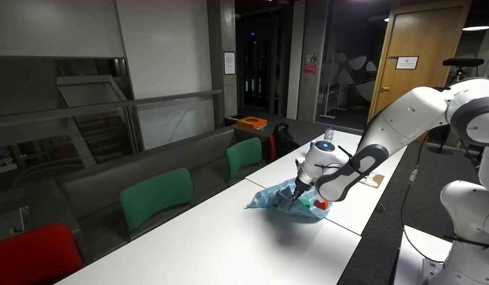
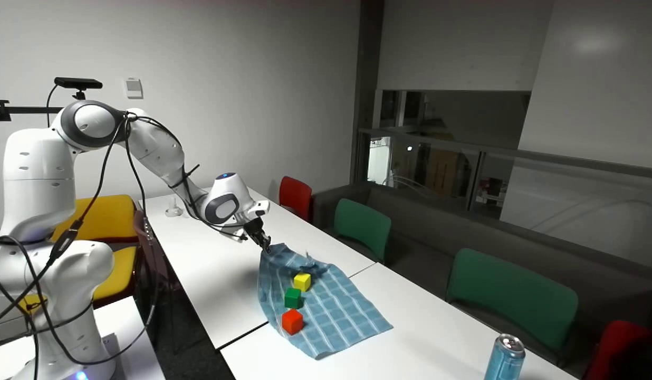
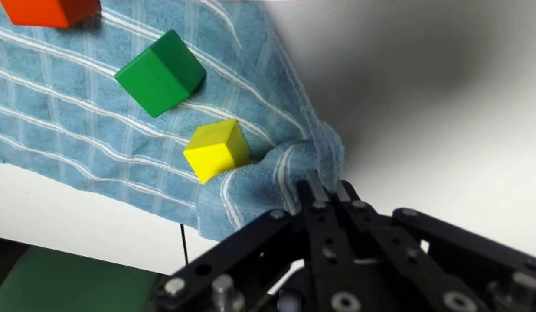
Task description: Unfold the cloth on the table
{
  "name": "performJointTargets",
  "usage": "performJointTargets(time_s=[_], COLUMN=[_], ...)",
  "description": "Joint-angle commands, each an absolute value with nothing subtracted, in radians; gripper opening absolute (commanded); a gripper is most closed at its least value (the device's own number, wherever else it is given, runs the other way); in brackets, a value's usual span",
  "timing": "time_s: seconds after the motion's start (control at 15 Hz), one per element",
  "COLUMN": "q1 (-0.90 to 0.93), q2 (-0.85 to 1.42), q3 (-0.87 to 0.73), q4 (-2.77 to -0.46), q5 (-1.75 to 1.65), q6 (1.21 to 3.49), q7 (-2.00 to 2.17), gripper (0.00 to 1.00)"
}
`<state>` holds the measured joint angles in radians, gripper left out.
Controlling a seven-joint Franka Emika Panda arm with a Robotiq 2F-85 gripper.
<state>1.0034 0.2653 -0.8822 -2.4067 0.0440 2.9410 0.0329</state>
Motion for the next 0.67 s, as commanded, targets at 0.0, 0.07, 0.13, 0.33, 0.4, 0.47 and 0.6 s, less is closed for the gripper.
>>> performJointTargets(time_s=[0.0, 0.07, 0.13, 0.33, 0.4, 0.47, 0.6], q1=[1.107, 1.123, 1.138, 1.165, 1.168, 1.169, 1.167], q2=[0.172, 0.141, 0.126, 0.066, 0.056, 0.044, 0.016], q3=[-0.96, -0.967, -0.973, -0.978, -0.977, -0.976, -0.97], q4=[-2.42, -2.429, -2.43, -2.439, -2.437, -2.437, -2.438], q5=[-0.056, -0.075, -0.094, -0.162, -0.186, -0.211, -0.245], q6=[2.839, 2.816, 2.794, 2.719, 2.698, 2.676, 2.641], q7=[0.022, 0.005, -0.001, -0.018, -0.013, -0.008, 0.0], gripper=[0.01, 0.01, 0.01, 0.01, 0.01, 0.01, 0.3])
